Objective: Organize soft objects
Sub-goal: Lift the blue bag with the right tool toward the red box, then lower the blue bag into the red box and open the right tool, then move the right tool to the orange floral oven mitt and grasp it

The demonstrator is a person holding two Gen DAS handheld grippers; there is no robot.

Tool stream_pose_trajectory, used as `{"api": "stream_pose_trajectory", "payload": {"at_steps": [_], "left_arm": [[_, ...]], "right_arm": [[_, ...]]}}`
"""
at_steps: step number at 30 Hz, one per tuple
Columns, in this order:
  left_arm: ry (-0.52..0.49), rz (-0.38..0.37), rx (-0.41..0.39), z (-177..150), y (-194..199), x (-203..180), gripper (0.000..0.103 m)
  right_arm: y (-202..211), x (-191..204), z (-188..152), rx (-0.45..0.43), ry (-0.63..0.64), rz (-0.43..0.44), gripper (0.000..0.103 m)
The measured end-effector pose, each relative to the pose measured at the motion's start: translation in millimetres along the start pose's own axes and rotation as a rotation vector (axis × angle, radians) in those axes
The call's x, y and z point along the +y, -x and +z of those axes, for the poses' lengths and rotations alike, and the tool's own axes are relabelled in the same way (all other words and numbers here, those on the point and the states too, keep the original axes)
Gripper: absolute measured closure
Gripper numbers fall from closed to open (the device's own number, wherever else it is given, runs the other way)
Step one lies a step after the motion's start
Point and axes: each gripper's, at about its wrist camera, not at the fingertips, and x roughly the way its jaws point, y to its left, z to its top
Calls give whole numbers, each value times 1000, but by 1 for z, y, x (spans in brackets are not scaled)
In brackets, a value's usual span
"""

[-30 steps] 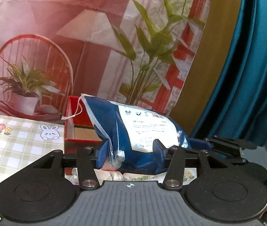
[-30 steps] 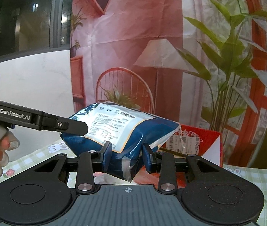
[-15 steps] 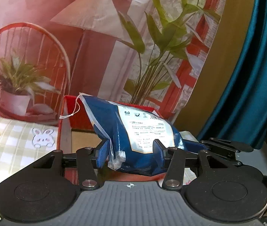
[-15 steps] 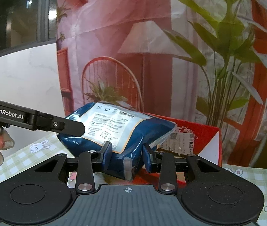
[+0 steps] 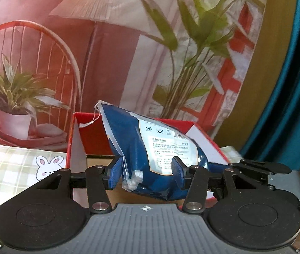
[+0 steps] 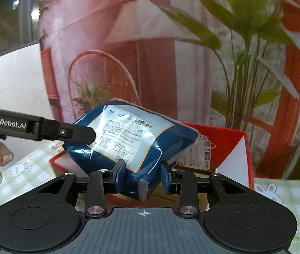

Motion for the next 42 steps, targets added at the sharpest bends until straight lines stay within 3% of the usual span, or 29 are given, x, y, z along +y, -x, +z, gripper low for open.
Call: {"api": "stream_pose_trajectory", "payload": {"at_steps": [7,10,12,17,20,31,37,42], "left_arm": [[-7,105,78,-8,-25,7,50],[-55,175,94,-13,-25,8,48],[-56,176,99,-15,-19,11,45],[-29,189,92,-14,6,16,24],[-33,194,77,-16,26,14,15],[-47,240,105,-58,89,1,11],[0,206,134,-95,112,-8,12],[47,211,177,-127,131,-12,12]], "right_arm": [[-27,2,-1,40,12,-44,70],[-39,9,-6,99,64,-96,64],[-37,12,-8,97,75,-112,57],[-18,14,-10,55,61,-168,10],[0,12,-11,28,25,-170,1],[77,22,-36,-54,-105,-123,0],[103,37,-64,-24,-162,-104,0],[117,63,-98,49,-111,-101,0]]}}
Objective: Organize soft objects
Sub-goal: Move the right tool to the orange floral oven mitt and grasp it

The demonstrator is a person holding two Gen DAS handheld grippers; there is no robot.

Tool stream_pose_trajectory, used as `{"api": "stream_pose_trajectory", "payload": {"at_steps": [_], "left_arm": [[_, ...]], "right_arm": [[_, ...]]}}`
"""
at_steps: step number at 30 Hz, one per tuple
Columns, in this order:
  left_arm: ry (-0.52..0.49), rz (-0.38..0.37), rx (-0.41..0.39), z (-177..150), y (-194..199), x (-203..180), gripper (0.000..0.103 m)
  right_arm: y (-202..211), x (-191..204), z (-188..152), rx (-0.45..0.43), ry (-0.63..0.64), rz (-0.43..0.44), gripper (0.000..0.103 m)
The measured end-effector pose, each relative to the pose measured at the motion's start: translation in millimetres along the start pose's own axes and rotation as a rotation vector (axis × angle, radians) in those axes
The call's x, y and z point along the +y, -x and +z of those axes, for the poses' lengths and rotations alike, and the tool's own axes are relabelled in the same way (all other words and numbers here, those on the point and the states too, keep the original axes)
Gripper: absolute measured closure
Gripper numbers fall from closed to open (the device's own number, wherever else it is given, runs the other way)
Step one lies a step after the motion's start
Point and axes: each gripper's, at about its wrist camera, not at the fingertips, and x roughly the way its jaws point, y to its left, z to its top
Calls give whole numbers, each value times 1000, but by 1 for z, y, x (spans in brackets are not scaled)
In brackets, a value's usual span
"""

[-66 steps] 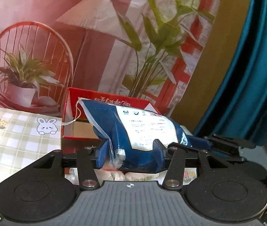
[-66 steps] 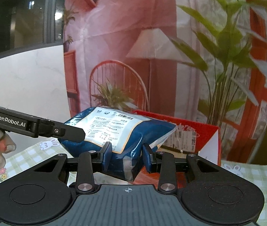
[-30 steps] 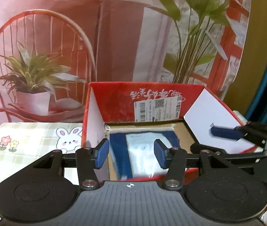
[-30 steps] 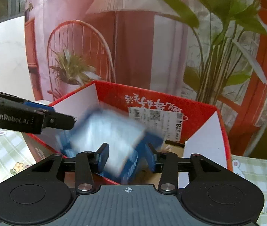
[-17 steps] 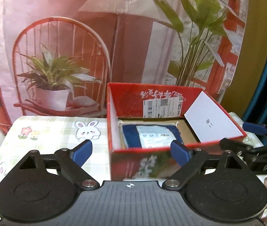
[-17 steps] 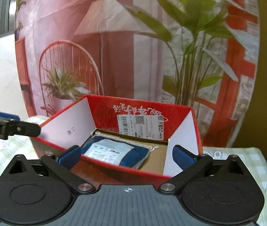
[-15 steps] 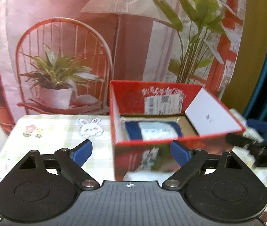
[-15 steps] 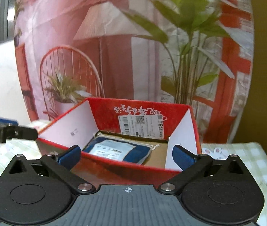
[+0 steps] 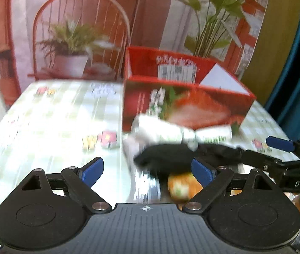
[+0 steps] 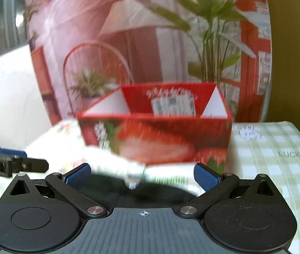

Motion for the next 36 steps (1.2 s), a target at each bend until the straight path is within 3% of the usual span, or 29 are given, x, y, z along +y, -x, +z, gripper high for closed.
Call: {"api": "stream_pose_trajectory", "payload": {"at_steps": [5,16,21,29,36], "left_arm": [[10,43,2,-24,10,0,12],[9,-44,117,-58,7,-10,12],[22,-87,120,-65,10,-10,13],[87,-178,127,-70,8,-2,36],[128,-195,111,-71,7,5,53]], "right_arm": [[7,13,-29,68,12,23,0],[29,27,-59,135,34,-13,0],[32,36,-67,172,58,15,1],[30,31,-70,204,9,24,1],[29,27,-72,200,-11,47,6]]}}
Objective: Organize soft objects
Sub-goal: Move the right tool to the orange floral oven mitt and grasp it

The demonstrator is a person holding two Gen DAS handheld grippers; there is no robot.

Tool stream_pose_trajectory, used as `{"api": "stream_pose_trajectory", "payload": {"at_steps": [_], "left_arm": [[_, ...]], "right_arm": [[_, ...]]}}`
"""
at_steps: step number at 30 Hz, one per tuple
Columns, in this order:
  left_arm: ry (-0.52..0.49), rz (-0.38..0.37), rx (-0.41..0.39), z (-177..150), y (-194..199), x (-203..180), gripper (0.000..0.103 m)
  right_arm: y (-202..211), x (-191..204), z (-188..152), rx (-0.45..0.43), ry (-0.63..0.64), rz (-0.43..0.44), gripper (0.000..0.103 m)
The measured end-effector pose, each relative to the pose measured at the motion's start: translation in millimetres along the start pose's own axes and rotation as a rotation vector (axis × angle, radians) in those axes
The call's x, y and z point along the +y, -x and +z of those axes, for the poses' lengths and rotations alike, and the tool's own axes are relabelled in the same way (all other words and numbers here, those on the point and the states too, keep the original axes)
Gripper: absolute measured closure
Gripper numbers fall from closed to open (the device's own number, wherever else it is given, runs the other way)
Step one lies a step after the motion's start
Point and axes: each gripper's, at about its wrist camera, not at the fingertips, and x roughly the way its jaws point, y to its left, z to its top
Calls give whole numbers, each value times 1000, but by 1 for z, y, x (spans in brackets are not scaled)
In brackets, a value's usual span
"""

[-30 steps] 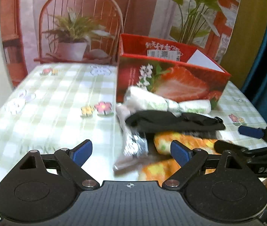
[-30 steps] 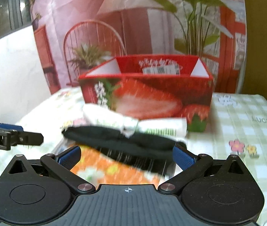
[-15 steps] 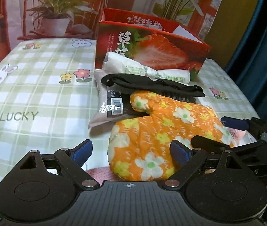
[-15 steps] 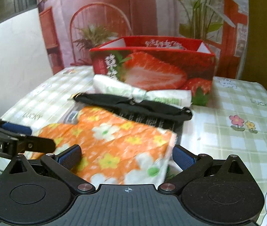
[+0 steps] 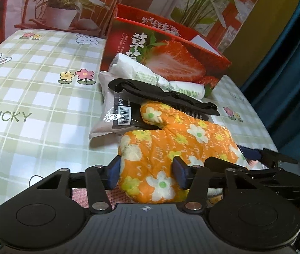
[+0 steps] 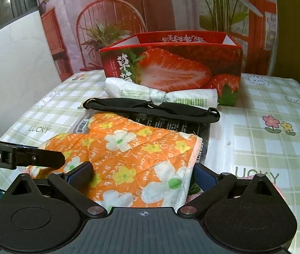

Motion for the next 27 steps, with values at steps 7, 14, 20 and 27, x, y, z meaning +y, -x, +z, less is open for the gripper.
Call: {"api": "stream_pose_trajectory", "payload": {"at_steps": [7,14,20,27], "left_arm": [[45,27,-43,3,5,10,77],[28,23,-28,2,0,6,77],[52,22,-18,1,-2,11,73],[64,20,-19,0,-4,14,72]], "right_arm": [[8,-12,6,-15,-61,13,37],[13,-15,9,-44,-70,41,69],[13,-18,12,-44,-66,27,69],[14,-21,10,-33,-73,-13,59]]}}
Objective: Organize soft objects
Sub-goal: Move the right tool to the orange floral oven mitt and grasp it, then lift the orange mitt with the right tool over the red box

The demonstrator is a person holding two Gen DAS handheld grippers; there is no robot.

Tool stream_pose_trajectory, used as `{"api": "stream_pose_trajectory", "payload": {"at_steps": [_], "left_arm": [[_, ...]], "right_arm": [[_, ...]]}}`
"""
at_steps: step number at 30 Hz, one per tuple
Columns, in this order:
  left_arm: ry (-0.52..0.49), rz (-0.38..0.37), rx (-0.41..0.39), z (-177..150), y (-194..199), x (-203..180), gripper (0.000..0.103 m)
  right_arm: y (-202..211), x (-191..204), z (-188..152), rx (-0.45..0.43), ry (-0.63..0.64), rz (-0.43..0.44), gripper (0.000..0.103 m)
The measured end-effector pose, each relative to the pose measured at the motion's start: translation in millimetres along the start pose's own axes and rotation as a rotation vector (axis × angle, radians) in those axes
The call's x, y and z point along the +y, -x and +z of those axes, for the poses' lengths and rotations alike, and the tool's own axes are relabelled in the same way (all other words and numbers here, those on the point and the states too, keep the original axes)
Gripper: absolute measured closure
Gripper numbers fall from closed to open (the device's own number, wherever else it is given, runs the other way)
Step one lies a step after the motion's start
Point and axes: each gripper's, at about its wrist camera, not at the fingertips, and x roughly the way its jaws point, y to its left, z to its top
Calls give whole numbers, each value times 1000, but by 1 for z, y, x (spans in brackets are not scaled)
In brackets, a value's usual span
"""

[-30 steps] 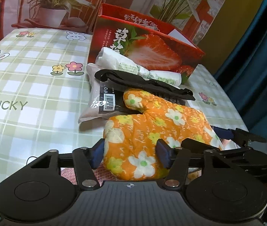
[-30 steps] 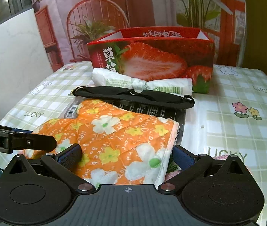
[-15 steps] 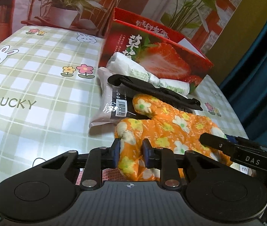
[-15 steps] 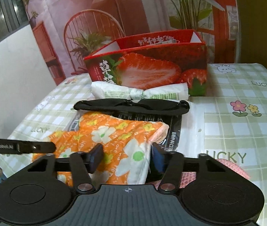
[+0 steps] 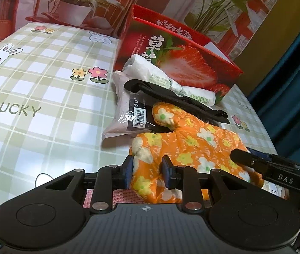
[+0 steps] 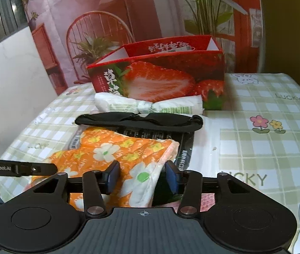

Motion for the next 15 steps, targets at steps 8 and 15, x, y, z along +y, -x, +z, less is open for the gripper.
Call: {"api": "stream_pose_trajectory", "payload": {"at_steps": [8,15], "left_arm": [[-54,12,-45,1,7,-8,85],[-66,-3,-79,1,14,-7,88]], "right_arm": [[0,0,0,-8,18,-2,75],[5,0,-1,-24,26,28,89]]}}
